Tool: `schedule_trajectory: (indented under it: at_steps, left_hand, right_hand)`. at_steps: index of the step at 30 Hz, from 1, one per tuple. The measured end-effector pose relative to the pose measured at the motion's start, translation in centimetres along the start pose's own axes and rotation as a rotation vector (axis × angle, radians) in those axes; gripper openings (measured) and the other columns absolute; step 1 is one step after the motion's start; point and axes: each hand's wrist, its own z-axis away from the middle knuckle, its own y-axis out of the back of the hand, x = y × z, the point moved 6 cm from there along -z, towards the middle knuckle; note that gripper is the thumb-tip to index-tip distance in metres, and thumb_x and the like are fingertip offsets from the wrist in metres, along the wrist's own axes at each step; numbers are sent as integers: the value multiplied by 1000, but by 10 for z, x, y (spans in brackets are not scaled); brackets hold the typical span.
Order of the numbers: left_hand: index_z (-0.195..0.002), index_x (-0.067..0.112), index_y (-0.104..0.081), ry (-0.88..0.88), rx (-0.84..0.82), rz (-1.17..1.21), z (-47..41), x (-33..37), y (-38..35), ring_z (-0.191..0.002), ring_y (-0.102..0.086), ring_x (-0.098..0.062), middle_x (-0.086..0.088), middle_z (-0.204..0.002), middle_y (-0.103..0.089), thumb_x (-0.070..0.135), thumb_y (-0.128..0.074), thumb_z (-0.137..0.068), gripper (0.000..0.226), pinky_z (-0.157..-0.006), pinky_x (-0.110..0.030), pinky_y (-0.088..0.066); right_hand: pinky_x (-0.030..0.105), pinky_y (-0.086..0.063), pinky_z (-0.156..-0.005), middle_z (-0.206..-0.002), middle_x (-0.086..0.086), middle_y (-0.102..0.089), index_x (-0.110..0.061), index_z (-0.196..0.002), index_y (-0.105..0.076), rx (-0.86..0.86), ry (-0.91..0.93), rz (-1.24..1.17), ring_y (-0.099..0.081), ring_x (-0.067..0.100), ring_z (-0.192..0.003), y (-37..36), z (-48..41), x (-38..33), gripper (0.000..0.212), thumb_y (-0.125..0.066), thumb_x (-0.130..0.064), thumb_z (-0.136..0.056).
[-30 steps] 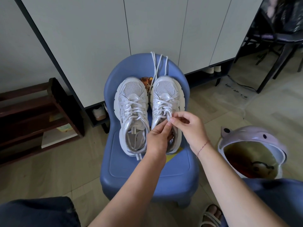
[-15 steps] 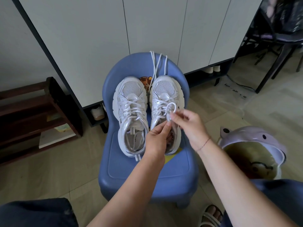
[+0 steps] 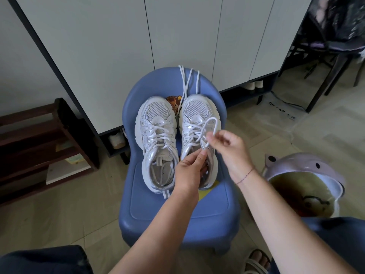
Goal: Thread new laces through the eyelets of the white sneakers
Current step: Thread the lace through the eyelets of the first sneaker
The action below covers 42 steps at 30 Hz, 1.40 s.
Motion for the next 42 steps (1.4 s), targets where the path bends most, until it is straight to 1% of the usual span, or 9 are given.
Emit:
schedule_trajectory:
  at_steps: [4, 10, 16, 20, 25, 31, 36, 39, 42]
  left_hand:
    - [-106, 13, -73, 6, -8, -8, 0, 1, 0, -91, -64, -20, -12, -101, -72, 18, -63, -91, 18, -83, -28, -52]
    - [-106, 12, -72, 19, -13, -10, 1, 1, -1, -91, -65, -19, -13, -104, -72, 17, -62, -92, 18, -78, -24, -53]
    - [-107, 12, -72, -4, -32, 1, 2, 2, -1, -84, -66, -15, -9, -97, -73, 18, -62, -92, 20, -67, -19, -52]
    - [-109, 10, -71, 5, -37, 8, 3, 3, -2, -89, -67, -18, -13, -103, -72, 17, -61, -92, 21, -69, -21, -54]
    - [-111, 9, -70, 12, -18, -10, 1, 1, -2, -94, -64, -19, -18, -114, -68, 15, -61, -92, 22, -79, -23, -53]
    - [-111, 8, -70, -7, -32, -1, 1, 2, -1, -82, -64, -16, -11, -97, -71, 15, -61, -92, 22, -63, -17, -52]
    - [-109, 12, -72, 14, -16, -39, 1, 1, 0, -90, -62, -19, -14, -105, -71, 18, -64, -90, 21, -76, -25, -50]
    - [-106, 16, -73, 22, -19, -48, 0, -1, 0, -88, -60, -17, -8, -96, -70, 20, -66, -89, 18, -74, -24, -48]
    - [-104, 15, -74, 12, -15, -45, 0, -2, 0, -87, -60, -18, -9, -95, -69, 20, -65, -90, 17, -74, -25, -48]
  right_hand:
    - [21, -51, -73, -78, -1, -71, -12, -79, -71, 24, 15, 132, -65, 7, -77, 0, 3, 14, 3, -72, -11, -81]
    - [9, -39, -54, -52, -10, -54, -11, -69, -63, 207, 120, -17, -44, -3, -46, 16, -16, -35, 16, -67, -8, -85]
    - [20, -51, -73, -77, -2, -72, -9, -84, -72, 71, -3, 42, -65, 4, -74, 1, 17, 11, 4, -72, -11, -80]
    - [18, -49, -66, -63, -8, -66, -14, -71, -68, 97, 48, 155, -59, 3, -64, 6, 8, 7, 13, -70, -12, -83]
    - [14, -37, -56, -57, -10, -58, -14, -74, -64, 303, 62, -186, -46, 3, -56, 32, -9, -10, 13, -65, -7, -86]
    - [18, -51, -70, -74, -4, -71, -12, -80, -71, 124, -18, -54, -65, 5, -73, 0, 20, 20, 4, -69, -9, -82]
    - [13, -39, -54, -51, -10, -60, -10, -70, -61, 261, -4, -146, -51, 1, -51, 23, -3, -4, 17, -66, -8, -85]
    - [13, -37, -52, -53, -9, -60, -11, -73, -60, 361, -7, -337, -52, 1, -51, 48, -12, -14, 15, -65, -10, -87]
    - [13, -40, -54, -61, -8, -64, -12, -77, -63, 280, -70, -284, -56, 4, -59, 35, 0, 4, 9, -66, -13, -86]
